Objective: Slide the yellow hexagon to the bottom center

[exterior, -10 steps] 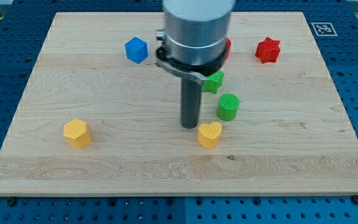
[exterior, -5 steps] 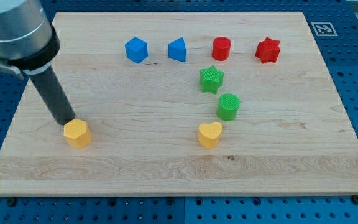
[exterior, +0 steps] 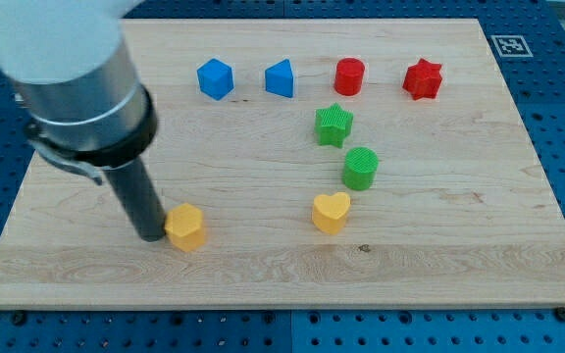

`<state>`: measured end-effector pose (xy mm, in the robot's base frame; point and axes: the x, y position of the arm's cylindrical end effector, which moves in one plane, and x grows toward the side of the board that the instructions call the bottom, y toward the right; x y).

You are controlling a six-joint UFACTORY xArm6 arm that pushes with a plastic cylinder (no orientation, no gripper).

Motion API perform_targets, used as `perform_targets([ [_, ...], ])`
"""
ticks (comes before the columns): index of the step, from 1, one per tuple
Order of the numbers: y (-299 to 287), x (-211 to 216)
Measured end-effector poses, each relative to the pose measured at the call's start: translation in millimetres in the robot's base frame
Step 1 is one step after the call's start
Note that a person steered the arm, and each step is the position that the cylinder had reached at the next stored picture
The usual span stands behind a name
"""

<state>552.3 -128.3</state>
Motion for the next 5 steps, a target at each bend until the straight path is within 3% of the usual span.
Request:
perform_targets([
  [1,35,2],
  [4,45,-17],
  [5,62,-2],
])
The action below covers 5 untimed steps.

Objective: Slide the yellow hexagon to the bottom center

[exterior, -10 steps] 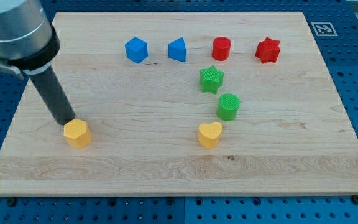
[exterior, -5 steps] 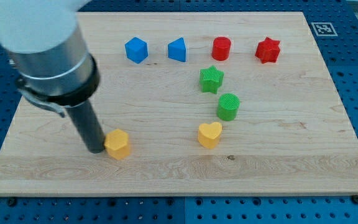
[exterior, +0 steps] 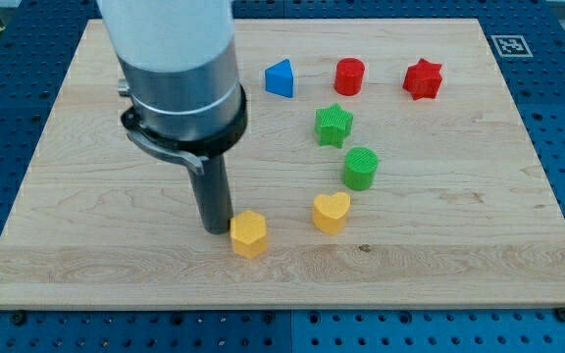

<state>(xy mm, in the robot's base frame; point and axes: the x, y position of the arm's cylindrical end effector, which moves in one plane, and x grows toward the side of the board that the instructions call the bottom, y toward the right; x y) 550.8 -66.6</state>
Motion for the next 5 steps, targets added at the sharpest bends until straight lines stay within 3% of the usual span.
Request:
perform_targets([
  [2,48,8],
  [5,35,38],
])
